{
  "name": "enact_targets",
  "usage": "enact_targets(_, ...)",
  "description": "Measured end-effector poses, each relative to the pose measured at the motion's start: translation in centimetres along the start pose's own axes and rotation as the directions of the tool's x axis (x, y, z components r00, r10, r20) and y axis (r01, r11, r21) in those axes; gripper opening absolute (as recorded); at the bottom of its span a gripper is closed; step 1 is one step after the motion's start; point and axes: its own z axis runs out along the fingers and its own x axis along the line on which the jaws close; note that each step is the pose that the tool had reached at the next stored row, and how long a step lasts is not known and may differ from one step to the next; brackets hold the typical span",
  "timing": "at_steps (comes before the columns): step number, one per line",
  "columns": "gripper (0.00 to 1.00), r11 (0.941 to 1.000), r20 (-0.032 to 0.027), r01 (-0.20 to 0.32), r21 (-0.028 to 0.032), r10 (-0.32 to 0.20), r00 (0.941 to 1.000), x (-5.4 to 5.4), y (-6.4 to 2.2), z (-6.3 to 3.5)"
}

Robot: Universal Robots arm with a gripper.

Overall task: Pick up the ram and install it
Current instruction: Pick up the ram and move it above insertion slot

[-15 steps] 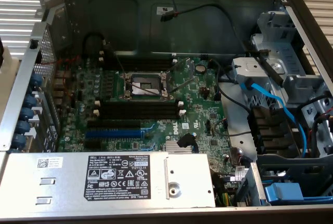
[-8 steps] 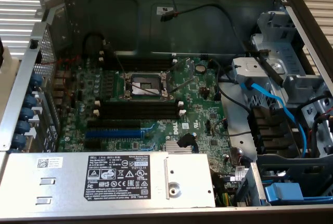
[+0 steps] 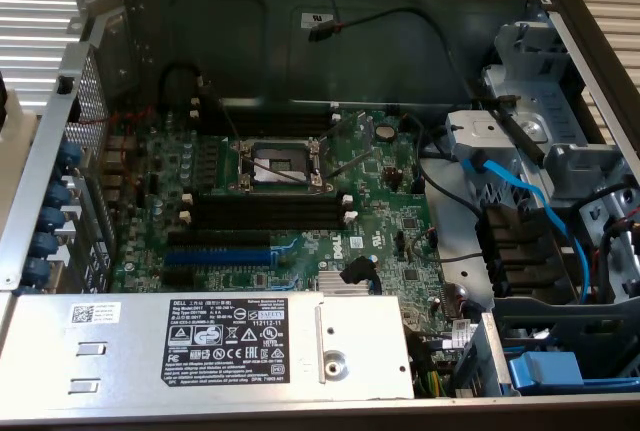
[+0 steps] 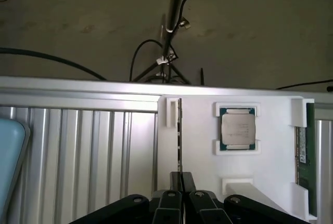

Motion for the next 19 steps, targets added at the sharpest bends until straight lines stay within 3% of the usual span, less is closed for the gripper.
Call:
enact_targets(14,0.12,1.0000,-0.0002,0.002,-0.0002,-0.002,1.0000,-0.4,0.32,-6.34)
enact_targets(19,0.12,1.0000,-0.0002,0.002,-0.0002,-0.002,1.0000,0.0,-0.11,-7.65)
